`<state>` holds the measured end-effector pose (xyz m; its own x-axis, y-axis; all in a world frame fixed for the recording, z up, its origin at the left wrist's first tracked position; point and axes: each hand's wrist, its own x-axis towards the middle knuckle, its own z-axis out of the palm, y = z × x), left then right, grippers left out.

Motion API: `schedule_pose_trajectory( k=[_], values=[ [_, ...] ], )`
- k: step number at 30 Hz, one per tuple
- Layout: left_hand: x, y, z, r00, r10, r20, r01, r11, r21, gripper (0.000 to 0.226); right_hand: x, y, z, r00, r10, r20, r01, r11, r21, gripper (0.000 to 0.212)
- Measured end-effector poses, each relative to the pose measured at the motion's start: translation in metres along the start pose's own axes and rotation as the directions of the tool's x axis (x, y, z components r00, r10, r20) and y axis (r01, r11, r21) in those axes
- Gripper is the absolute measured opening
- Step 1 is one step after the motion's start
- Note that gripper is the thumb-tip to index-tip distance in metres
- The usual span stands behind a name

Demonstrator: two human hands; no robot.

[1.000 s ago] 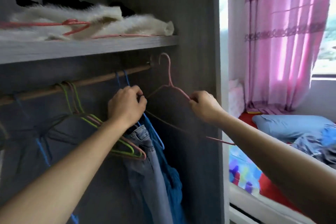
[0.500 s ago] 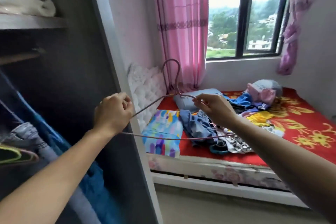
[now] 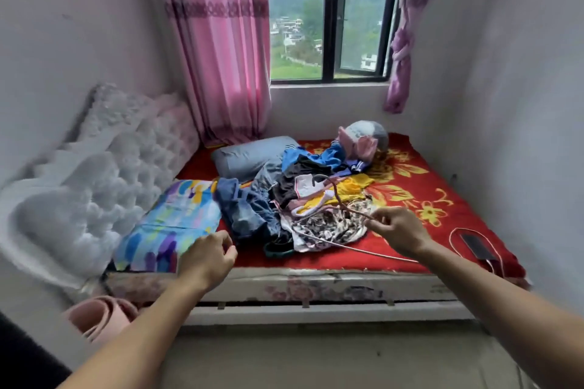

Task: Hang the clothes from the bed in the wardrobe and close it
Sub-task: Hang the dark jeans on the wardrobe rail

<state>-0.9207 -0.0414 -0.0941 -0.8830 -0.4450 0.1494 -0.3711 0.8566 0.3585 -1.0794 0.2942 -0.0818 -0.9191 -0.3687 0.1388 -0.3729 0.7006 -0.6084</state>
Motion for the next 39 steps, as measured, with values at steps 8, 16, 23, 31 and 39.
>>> schedule_pose_trajectory(
  k=[8, 16, 23, 31, 39],
  values=[
    [0.077, 0.019, 0.071, 0.985, -0.009, 0.172, 0.004, 1.000, 0.027, 0.008, 0.057, 0.084, 0.024, 0.978, 0.209, -0.026, -0.209, 0.978, 0.009, 0.011],
    [0.257, 0.032, 0.154, 0.950, -0.010, 0.311, -0.001, 0.999, 0.035, 0.010, 0.219, 0.135, 0.051, 0.945, 0.322, -0.051, -0.324, 0.945, -0.032, 0.017],
    [0.390, 0.053, 0.192, 0.931, 0.005, 0.365, -0.025, 0.998, 0.049, 0.017, 0.342, 0.155, 0.070, 0.897, 0.412, -0.161, -0.409, 0.911, 0.056, 0.013],
    [0.475, 0.049, 0.258, 0.899, -0.075, 0.431, 0.039, 0.995, 0.092, 0.017, 0.495, 0.222, 0.138, 0.853, 0.503, -0.140, -0.474, 0.858, 0.197, 0.019],
    [0.525, 0.009, 0.332, 0.812, -0.315, 0.491, 0.244, 0.948, 0.205, 0.012, 0.646, 0.289, 0.267, 0.719, 0.695, -0.013, -0.649, 0.678, 0.346, 0.026]
  ],
)
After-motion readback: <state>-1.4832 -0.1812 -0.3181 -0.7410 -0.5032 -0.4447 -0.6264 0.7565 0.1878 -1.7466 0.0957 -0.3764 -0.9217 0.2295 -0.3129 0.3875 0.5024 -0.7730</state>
